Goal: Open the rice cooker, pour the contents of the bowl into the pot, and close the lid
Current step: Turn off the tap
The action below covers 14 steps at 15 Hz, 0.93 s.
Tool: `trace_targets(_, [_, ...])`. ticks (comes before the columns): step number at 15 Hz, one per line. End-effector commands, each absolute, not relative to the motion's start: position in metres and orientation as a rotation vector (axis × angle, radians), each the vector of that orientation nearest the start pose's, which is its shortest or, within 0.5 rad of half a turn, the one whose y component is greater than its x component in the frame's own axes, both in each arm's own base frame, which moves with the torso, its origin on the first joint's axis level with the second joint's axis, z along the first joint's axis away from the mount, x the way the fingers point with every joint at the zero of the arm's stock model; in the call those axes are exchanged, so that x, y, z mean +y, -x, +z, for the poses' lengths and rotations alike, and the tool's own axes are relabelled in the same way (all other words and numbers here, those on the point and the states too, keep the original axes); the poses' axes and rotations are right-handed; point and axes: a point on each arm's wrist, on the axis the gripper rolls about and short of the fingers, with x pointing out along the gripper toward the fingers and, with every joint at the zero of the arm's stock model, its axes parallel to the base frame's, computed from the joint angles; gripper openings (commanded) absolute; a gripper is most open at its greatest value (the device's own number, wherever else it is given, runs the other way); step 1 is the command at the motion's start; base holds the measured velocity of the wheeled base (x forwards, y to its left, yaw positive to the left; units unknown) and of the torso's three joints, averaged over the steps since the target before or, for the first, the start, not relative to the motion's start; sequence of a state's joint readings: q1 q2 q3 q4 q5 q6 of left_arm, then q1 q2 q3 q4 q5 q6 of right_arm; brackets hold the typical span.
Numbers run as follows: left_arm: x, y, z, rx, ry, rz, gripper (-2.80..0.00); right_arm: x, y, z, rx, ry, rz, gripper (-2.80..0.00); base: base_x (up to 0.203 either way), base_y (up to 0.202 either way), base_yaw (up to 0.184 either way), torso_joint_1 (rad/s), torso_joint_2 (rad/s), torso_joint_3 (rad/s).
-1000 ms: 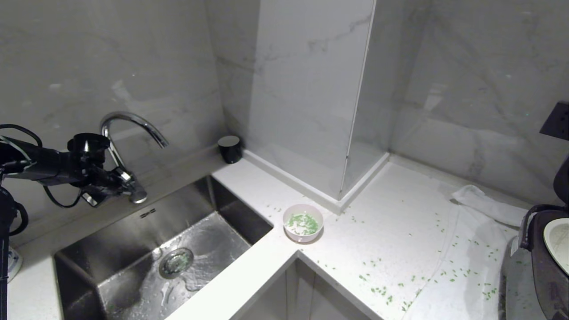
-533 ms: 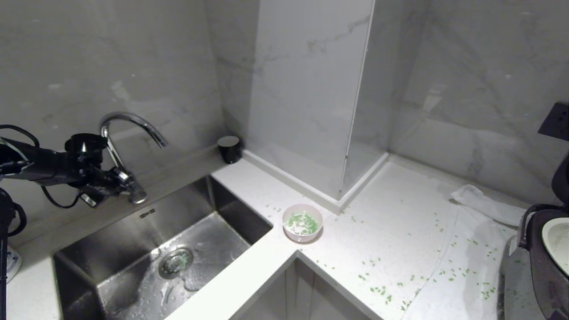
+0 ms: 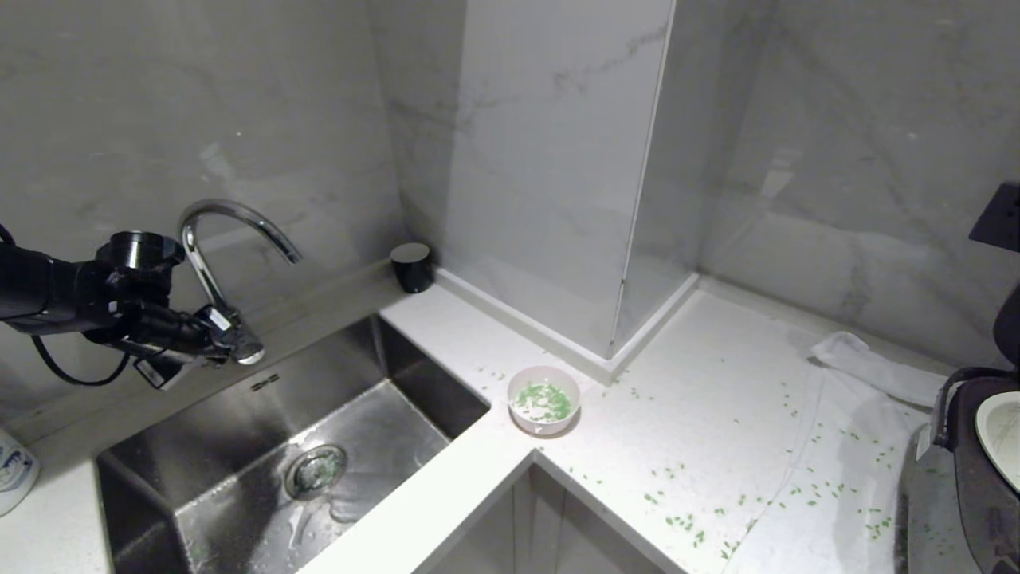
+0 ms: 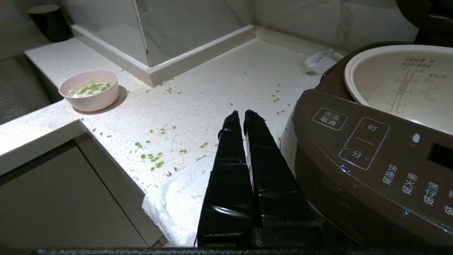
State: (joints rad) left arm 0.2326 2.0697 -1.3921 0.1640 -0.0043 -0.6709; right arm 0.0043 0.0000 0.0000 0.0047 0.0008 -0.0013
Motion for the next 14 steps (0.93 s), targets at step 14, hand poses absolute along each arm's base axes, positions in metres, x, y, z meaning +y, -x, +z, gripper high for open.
trace_targets(14, [-0.048, -0.234, 0.212, 0.426, 0.429, -0.119, -2.8, 0.0, 0.023, 0.075, 0.006, 0.002, 0.006, -2.8, 0.0, 0.0, 0.0, 0.0, 0.0, 0.0])
